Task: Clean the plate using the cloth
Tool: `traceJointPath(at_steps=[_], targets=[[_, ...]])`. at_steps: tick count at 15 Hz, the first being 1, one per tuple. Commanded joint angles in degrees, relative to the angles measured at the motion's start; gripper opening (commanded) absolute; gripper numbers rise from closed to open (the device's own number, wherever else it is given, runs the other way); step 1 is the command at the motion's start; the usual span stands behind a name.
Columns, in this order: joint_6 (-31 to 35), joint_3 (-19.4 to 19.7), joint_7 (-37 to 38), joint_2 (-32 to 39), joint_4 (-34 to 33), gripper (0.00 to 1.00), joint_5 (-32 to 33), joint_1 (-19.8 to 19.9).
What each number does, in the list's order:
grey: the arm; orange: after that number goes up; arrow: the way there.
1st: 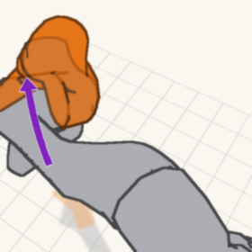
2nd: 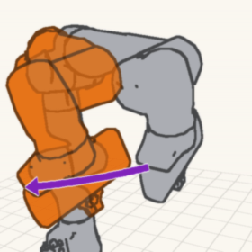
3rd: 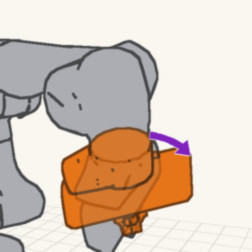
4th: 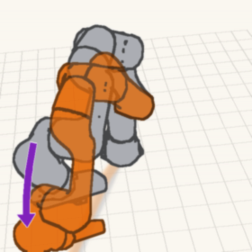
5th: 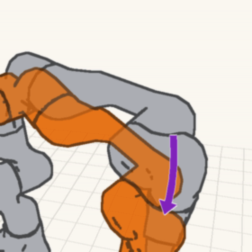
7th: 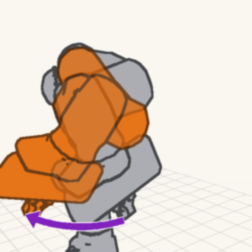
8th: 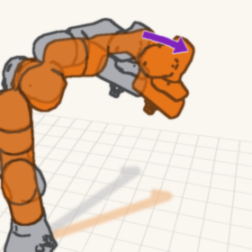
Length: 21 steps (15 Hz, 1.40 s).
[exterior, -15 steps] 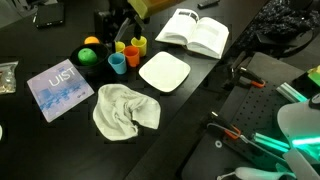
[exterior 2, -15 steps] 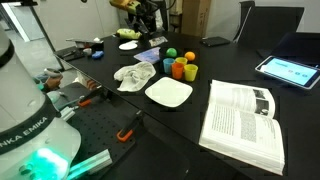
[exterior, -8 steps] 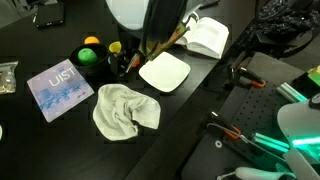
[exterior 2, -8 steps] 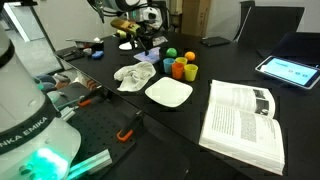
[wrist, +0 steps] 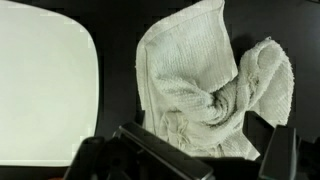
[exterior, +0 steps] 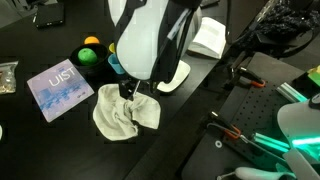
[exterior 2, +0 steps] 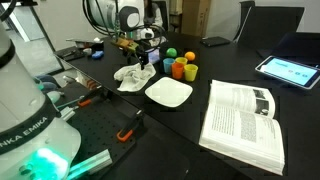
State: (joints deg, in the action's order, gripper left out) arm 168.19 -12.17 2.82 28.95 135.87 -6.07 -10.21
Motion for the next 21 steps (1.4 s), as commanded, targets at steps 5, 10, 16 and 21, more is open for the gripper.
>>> traceJointPath(at_steps=[5, 10, 16, 21], targets=[[1.0, 0.3, -0.7, 9.2, -7.8, 1.00, 3.1, -2.6], [1.1, -0.8, -1.9, 12.4, -11.0, 1.00, 4.1, -3.0], [1.6, -1.6, -5.3, 15.8, -13.6, 1.00, 5.5, -2.9], [1.6, -0.5, -7.2, 19.6, -16.0, 1.00, 8.0, -3.2]])
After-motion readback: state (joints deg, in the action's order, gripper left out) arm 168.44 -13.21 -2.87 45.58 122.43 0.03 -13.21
